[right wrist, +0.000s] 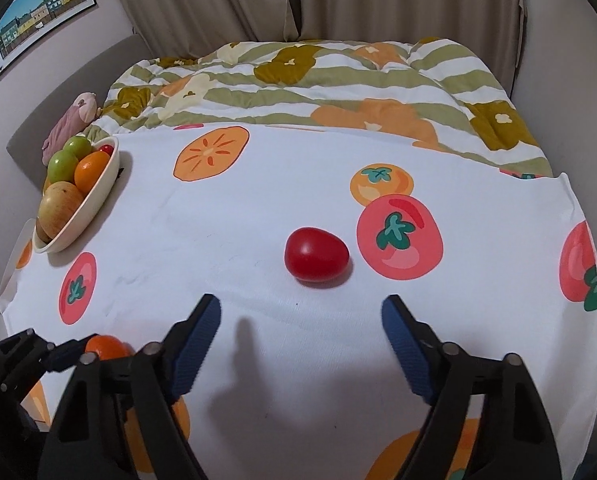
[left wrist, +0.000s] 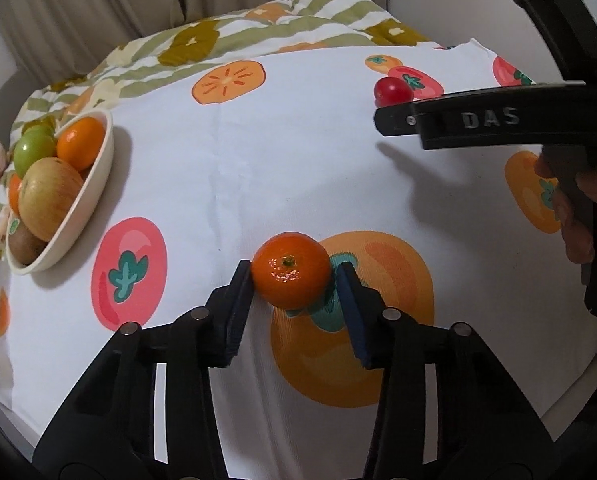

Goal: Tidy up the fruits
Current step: 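Grasp the mandarin with the left tool while the right tool grasps the red tomato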

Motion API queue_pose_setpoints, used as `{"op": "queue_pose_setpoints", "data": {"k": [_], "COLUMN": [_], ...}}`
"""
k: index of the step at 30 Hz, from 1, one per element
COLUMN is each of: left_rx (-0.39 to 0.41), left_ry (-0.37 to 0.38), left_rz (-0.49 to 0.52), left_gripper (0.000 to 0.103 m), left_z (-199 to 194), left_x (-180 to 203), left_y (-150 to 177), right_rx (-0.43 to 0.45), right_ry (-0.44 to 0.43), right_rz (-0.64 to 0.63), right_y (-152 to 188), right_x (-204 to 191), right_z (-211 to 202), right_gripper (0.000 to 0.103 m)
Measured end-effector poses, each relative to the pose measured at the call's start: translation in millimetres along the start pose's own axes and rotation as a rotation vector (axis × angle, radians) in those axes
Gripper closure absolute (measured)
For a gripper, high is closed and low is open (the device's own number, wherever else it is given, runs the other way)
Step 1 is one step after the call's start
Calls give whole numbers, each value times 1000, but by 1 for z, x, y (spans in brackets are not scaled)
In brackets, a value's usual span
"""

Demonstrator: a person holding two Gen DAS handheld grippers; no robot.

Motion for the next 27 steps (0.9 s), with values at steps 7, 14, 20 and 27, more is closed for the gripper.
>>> {"op": "queue_pose_setpoints", "data": {"k": [7,14,20,27], "left_rx": [-5,-4,-8,8], "left_ry": [2,-17,-32,-47], "left_rz": [-7,-31,-45,-58], "left_gripper": [61,61,61,61], "left_z": [0,0,0,-6], "left_x": [-2,-14,-25,-39], "left_y": [0,0,-2,-7], "right_rx": [5,18,32,37], "right_ry": [4,21,48,53], "right_rz": [-12,-13,3,11], "right_y": [-4,-13,-16,-18], "right_x": [-2,-1,3,1], "right_z": [11,20,23,18], "right_gripper": [41,53,67,69]}}
Point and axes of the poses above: each gripper's, at about its wrist camera, not at the fingertips, and z roughly the way its jaws point, x to its right, y to its underside, the point moved 8 cm from there along z, roughly the way its jaws point, and after that the axes turned 11 degrees about x, right-handed, at the moved point
